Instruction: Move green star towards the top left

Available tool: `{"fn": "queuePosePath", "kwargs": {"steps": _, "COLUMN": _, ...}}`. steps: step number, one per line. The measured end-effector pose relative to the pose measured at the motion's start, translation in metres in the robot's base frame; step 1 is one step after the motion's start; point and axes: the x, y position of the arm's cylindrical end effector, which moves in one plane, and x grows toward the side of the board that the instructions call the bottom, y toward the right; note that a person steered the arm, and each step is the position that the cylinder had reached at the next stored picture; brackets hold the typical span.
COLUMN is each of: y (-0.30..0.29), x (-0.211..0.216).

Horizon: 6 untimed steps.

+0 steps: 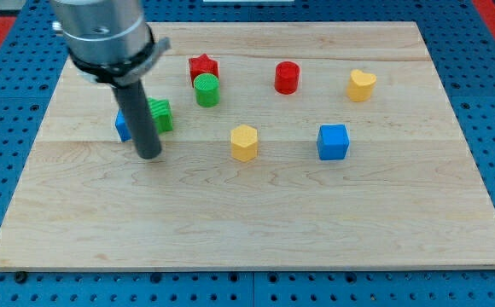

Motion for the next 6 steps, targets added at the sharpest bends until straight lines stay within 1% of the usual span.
{"fn": "queuePosePath", "kwargs": {"steps": 1, "y": 0.024, "x": -0.013}}
{"fn": "queuePosePath", "kwargs": {"steps": 3, "y": -0.038, "x": -0.068}}
{"fn": "queuePosePath", "kwargs": {"steps": 6, "y": -0.053, "x": -0.119}}
